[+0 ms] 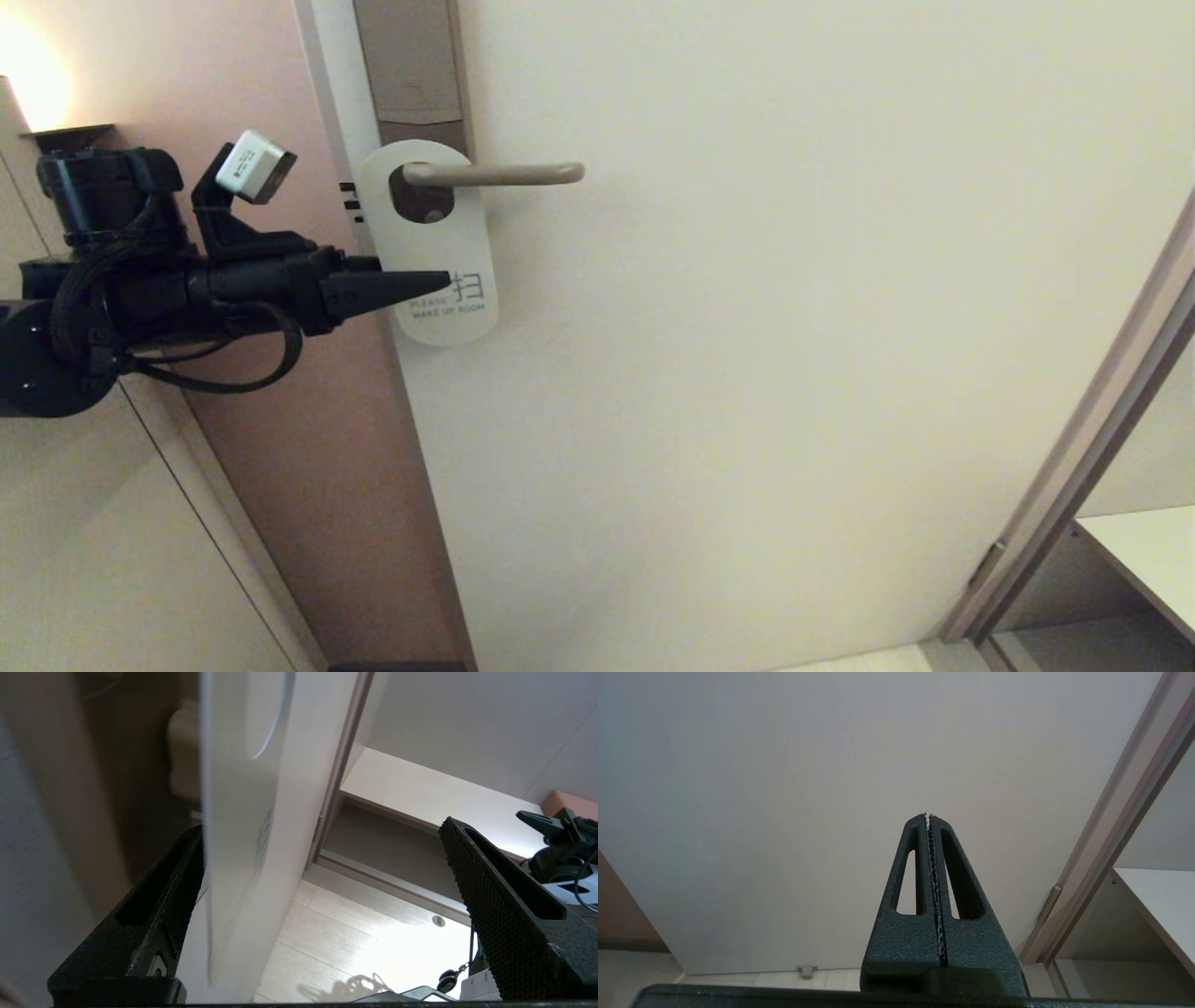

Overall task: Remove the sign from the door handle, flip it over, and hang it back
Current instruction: Take down the sign

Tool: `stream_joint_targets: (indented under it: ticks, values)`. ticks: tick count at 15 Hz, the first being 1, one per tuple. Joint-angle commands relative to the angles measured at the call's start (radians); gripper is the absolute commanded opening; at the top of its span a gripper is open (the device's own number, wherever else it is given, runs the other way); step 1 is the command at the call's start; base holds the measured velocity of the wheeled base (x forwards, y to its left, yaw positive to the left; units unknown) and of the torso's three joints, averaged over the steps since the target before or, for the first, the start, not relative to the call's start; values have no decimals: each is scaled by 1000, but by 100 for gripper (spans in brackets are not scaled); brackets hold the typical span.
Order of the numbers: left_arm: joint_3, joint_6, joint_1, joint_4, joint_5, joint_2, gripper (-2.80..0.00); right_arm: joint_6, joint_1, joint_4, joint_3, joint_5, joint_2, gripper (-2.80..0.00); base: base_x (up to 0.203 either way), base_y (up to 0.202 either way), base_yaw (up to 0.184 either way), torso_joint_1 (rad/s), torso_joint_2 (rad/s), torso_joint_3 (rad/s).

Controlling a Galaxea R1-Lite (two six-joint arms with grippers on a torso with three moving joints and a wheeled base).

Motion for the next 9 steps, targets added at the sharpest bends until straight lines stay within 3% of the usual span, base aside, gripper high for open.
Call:
stream_joint_targets:
  ticks: [1, 9]
  values:
    - [-3, -1, -10, -3, -4, 5, 0, -1, -1, 0, 0, -1, 0, -280, 0, 0, 0, 0, 0, 0]
    - [-7, 2, -20, -3, 14, 7, 0, -1, 0, 0, 0, 0, 0, -280, 0, 0, 0, 0, 0, 0]
